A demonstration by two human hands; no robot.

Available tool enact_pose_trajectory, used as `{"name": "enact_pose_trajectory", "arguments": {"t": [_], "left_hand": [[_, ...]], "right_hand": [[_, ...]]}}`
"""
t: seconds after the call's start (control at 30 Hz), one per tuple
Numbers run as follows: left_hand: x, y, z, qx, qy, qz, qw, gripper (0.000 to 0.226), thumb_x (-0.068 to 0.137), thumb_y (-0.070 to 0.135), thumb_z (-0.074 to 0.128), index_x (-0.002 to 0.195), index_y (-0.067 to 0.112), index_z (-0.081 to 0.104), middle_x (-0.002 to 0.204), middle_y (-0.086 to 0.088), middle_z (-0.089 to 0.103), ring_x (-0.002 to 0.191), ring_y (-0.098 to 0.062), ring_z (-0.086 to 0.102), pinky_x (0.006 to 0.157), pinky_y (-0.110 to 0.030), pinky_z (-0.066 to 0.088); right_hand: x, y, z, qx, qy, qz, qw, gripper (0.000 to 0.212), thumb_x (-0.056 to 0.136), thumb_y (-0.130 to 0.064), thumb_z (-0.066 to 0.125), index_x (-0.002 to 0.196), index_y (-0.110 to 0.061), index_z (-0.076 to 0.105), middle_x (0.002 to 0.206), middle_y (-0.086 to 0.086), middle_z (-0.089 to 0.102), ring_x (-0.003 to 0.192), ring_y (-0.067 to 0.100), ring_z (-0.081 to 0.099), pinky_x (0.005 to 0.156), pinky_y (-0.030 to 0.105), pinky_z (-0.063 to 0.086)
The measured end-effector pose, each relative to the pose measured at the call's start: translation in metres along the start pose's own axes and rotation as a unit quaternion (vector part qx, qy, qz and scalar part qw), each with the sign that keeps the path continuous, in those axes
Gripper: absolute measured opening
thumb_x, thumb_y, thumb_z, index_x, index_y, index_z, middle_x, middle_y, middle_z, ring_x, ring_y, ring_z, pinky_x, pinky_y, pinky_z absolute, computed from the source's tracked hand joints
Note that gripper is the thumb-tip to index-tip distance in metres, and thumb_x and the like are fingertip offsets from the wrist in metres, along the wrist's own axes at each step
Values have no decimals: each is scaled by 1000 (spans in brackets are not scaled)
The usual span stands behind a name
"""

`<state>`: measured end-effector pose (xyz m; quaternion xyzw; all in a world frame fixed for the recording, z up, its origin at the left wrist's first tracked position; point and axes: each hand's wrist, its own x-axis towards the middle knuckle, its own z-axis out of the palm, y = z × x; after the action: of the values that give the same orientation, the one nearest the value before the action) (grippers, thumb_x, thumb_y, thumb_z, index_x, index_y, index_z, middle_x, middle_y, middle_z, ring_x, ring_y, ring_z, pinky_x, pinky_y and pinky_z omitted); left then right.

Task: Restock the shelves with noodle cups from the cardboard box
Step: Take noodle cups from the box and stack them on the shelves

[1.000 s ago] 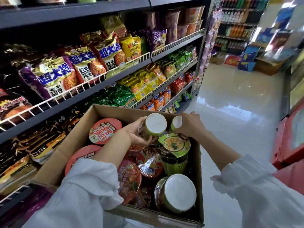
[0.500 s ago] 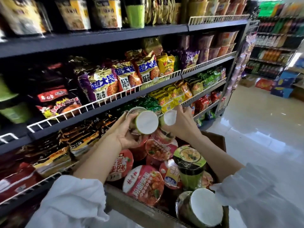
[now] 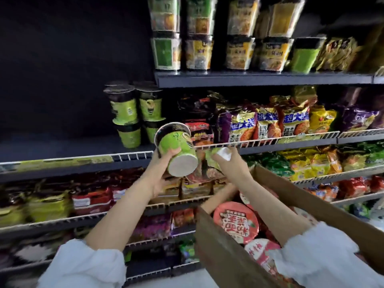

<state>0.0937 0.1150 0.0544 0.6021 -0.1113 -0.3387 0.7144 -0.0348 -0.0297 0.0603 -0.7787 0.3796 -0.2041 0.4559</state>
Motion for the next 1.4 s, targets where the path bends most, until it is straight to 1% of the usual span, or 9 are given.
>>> {"name": "enact_pose_trajectory", "arguments": {"t": [0.23,0.33,0.47,0.6,0.73,0.9,1.03,1.17,1.4], "left_hand": [[-16,56,-179,-25,128,101,986,53,82,38,66,126,22,41,122,-8,55,101,-21,58,68,-35,54],[-20,78,-250,-17,169,124,978,58,83,36,67,131,21,38,124,-7,54,104,-22,58,67,-33,53],[-15,97,-317,-16,190,135,972,62,82,37,68,134,20,38,125,-6,54,103,-22,59,67,-34,55],[9,114,-351,-5,189,135,973,65,78,38,71,132,21,39,125,-6,56,100,-23,62,72,-38,58],[47,130,-368,5,188,136,973,58,80,35,71,127,21,39,119,-3,57,97,-19,64,69,-35,58],[106,150,-385,19,180,139,974,69,78,36,73,134,21,36,125,-3,56,104,-20,62,73,-36,58],[149,162,-391,29,178,137,974,65,79,33,72,132,21,36,122,-1,55,103,-17,60,74,-34,57],[183,167,-399,18,170,121,978,70,78,29,74,135,20,34,120,0,56,104,-18,60,77,-34,57],[222,176,-413,81,139,140,977,80,74,17,79,138,21,31,109,8,59,107,-15,60,84,-31,51]], "right_hand": [[4,-100,157,107,-104,45,988,59,90,-52,50,126,-6,48,127,16,52,121,34,48,93,35,40],[13,-129,220,186,-124,119,967,88,40,-90,58,77,-10,51,75,11,61,104,36,57,90,42,48],[8,-170,284,400,-210,161,878,75,67,-64,66,122,-14,54,114,15,62,101,34,63,75,44,56],[27,-200,330,537,-275,180,777,61,87,-54,53,131,-13,44,122,17,57,107,31,59,81,44,52],[61,-222,364,447,-316,199,813,72,72,-68,56,122,-17,51,114,13,66,94,27,66,65,28,49],[117,-229,406,322,-262,114,903,45,80,-37,67,116,-14,52,100,6,63,91,22,61,75,27,45],[165,-230,444,191,-189,1,963,64,64,-24,85,117,-6,55,103,1,63,101,17,59,83,27,46],[201,-227,469,84,-93,-41,991,113,38,-42,92,132,-10,39,123,0,57,115,20,56,95,31,48],[238,-211,478,-35,-17,-33,999,82,61,-25,88,125,1,46,128,17,56,118,32,55,91,32,45]]}}
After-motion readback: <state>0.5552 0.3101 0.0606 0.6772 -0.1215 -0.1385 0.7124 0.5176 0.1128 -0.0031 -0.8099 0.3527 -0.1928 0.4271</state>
